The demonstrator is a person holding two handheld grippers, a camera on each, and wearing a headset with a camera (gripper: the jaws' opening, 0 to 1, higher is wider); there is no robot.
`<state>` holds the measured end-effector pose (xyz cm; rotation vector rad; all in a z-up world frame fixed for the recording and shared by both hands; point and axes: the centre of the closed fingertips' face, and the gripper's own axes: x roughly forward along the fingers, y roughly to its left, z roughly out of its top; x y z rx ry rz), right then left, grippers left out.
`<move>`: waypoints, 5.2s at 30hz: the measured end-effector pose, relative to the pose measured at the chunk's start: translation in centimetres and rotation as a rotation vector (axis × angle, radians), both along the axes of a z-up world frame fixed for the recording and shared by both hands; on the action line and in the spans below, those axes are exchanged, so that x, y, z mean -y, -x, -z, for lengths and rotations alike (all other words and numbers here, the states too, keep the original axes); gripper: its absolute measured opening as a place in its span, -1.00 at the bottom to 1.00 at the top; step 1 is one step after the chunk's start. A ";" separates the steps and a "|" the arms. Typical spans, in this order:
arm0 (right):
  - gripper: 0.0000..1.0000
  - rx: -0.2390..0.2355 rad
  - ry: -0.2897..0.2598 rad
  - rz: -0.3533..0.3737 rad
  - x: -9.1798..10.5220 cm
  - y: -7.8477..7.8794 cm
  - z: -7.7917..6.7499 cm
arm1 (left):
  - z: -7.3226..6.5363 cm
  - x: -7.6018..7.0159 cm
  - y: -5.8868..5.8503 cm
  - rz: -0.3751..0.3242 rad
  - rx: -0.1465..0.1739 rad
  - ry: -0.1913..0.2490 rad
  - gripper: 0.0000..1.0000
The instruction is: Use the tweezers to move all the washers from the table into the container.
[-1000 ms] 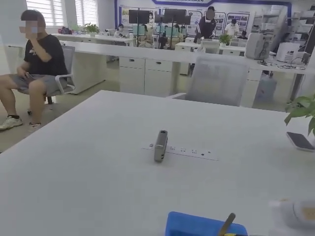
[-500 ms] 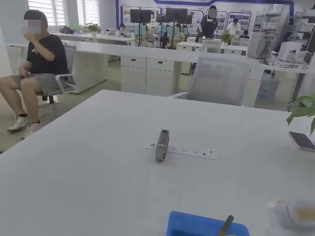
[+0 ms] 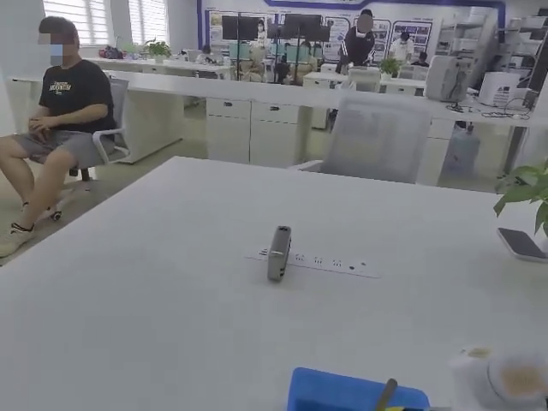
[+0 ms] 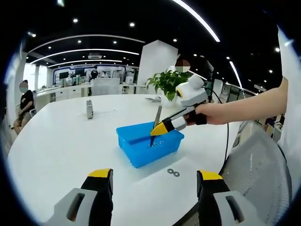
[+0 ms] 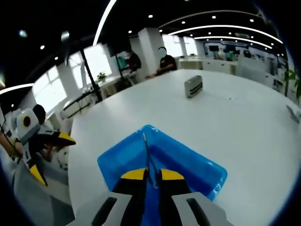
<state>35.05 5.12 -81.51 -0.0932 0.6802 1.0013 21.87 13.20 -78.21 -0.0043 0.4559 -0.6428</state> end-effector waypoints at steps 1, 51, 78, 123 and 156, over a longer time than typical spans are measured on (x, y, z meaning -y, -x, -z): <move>-0.88 0.003 0.000 0.000 0.0 0.0 -0.1 | 0.0 0.0 0.0 0.000 0.000 0.001 0.47; -0.88 0.034 -0.110 -0.029 0.2 6.5 -3.6 | 0.2 0.0 0.1 0.007 -0.005 -0.009 0.45; -0.88 -0.134 -0.068 -0.084 -0.2 11.3 0.7 | 0.3 -0.1 0.1 0.007 -0.010 -0.014 0.43; -0.89 0.073 -0.044 -0.140 0.0 9.8 -2.1 | 0.3 0.1 0.1 0.016 -0.008 -0.017 0.42; -0.89 0.118 -0.090 -0.070 -1.8 3.7 -5.6 | 0.2 -0.2 0.1 0.005 -0.006 -0.011 0.42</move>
